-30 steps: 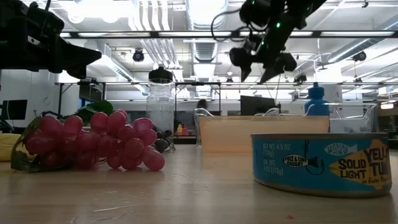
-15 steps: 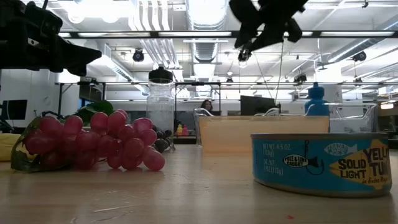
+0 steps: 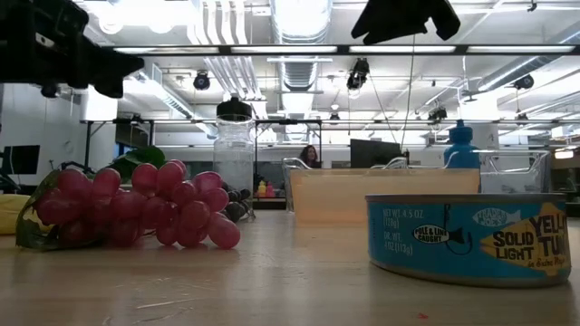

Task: Pick & Place Food Item
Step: Put the purple water bottle into the right transparent bin

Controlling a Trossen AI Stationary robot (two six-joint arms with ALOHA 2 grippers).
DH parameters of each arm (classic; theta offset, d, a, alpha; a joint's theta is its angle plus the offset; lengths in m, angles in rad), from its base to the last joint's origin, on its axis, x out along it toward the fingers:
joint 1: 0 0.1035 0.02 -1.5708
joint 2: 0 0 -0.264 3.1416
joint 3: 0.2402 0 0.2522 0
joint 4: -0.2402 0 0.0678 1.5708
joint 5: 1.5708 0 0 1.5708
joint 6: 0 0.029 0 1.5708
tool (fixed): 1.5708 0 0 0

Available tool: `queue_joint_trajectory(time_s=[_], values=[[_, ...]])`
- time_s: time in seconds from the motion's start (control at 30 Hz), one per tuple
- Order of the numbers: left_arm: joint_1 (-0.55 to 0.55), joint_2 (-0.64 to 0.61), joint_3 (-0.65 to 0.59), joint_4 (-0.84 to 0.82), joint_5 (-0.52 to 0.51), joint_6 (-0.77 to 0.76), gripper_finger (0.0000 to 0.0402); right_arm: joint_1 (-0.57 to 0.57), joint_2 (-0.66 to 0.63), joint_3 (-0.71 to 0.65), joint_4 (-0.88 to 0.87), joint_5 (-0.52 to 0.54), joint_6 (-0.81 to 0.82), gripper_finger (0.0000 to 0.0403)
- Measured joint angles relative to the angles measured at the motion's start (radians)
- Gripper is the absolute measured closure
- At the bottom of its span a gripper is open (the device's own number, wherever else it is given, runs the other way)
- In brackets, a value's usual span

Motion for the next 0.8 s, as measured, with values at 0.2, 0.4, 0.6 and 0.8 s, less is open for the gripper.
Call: queue_joint_trajectory(time_s=[0.2,0.4,0.6,0.8], values=[[0.0,0.067,0.06,-0.018,0.0,0.0,0.0395,0.009,0.0,0.0,0.0,-0.077,-0.032,0.0321],[0.0,0.173,0.12,-0.029,0.0,0.0,0.0395,0.009,0.0,-0.002,0.0,-0.136,-0.046,0.0362],[-0.002,0.283,0.169,-0.028,0.027,0.001,0.0395,0.009,0.0,-0.005,0.0,-0.174,-0.064,0.0391],[-0.029,0.351,0.214,-0.029,0.037,0.001,0.0395,0.012,0.0,-0.01,0.002,-0.27,-0.102,0.0394]])
